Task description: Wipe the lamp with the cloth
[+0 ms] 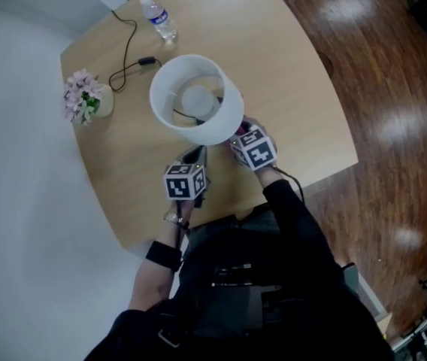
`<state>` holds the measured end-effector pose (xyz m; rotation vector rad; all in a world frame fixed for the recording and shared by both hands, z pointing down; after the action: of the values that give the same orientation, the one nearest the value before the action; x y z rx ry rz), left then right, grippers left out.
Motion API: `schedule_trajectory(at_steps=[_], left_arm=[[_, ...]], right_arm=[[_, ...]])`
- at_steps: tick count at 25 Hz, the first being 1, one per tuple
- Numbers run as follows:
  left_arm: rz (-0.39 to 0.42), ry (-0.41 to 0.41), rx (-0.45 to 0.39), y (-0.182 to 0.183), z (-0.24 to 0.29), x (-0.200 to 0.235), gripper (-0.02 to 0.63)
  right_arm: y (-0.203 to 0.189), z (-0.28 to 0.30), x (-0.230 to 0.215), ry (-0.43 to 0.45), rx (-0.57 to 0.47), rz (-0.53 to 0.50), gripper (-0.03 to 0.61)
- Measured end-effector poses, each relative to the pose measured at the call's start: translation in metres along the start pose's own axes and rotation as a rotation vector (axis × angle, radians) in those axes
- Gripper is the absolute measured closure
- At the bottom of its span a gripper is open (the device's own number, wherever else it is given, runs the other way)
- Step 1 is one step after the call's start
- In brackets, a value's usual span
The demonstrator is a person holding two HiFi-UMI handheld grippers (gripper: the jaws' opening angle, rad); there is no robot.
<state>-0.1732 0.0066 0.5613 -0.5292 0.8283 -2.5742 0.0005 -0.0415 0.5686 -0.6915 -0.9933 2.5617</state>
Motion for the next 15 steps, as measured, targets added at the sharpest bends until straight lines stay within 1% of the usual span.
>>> schedule_trajectory(at_steps=[6, 9, 13, 15], left_arm=[[0.056, -0.056, -0.008, -0.010, -0.017, 0.030, 0.609], [0.080, -0.068, -0.010, -0.015, -0.026, 0.046, 0.609], [0.083, -0.072, -0.013, -0.023, -0.031, 0.074, 0.609], [0.082, -0.078, -0.020, -0.025, -0.034, 0.086, 0.609]], right_arm=[[-0.009, 0.000, 0.028, -0.133, -0.038, 0.075, 0.511], [-0.012, 0.006, 0.047, -0.155, -0.031, 0.084, 0.511], [-0.013, 0.032, 0.067, -0.188, -0.014, 0.074, 0.511], [-0.007, 0.046, 0.074, -0.204, 0.001, 0.050, 0.511]])
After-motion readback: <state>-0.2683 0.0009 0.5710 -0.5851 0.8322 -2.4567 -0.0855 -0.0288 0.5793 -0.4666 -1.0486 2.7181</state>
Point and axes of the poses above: the fingertips, and each gripper's own axes: z forward along the fingers, x to its left, y out of its top, the point moved 9 cm from there along -z, backward along the fingers, and after that the axes turned 4 degrees about z, right-handed, at the moved point
